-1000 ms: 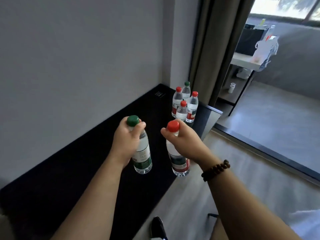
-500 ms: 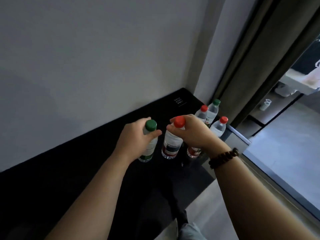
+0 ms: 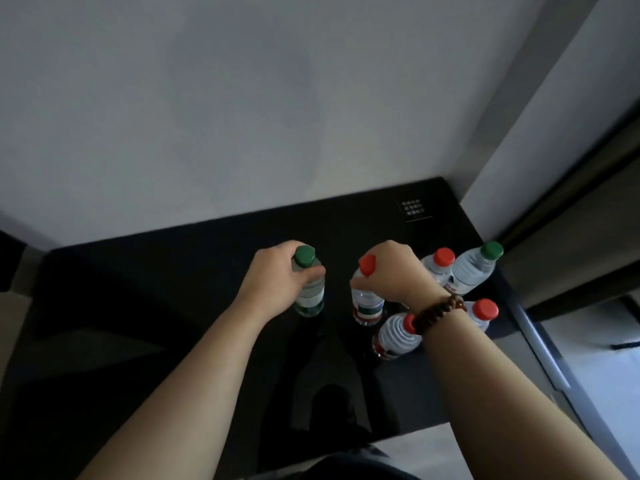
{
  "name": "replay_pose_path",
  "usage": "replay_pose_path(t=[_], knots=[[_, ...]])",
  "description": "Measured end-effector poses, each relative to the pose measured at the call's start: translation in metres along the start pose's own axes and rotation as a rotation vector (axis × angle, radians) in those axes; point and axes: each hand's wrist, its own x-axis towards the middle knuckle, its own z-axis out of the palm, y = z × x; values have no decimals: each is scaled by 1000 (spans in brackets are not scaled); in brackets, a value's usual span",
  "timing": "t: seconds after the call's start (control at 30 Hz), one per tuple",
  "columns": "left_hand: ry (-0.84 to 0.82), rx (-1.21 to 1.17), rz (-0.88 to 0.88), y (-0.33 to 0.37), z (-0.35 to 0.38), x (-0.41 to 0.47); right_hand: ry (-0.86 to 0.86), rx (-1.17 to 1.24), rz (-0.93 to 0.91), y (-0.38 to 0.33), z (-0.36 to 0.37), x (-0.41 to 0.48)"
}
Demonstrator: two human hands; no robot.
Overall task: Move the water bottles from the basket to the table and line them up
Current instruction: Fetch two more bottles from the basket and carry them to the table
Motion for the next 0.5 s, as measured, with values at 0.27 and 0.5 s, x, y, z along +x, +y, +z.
replay_pose_path(t=[0.27, 0.5], knots=[[-9, -23, -52, 5, 44, 4, -39, -44, -38, 37, 4, 9], [11, -49, -85, 1, 64, 4, -20, -73, -87, 44, 4, 11]])
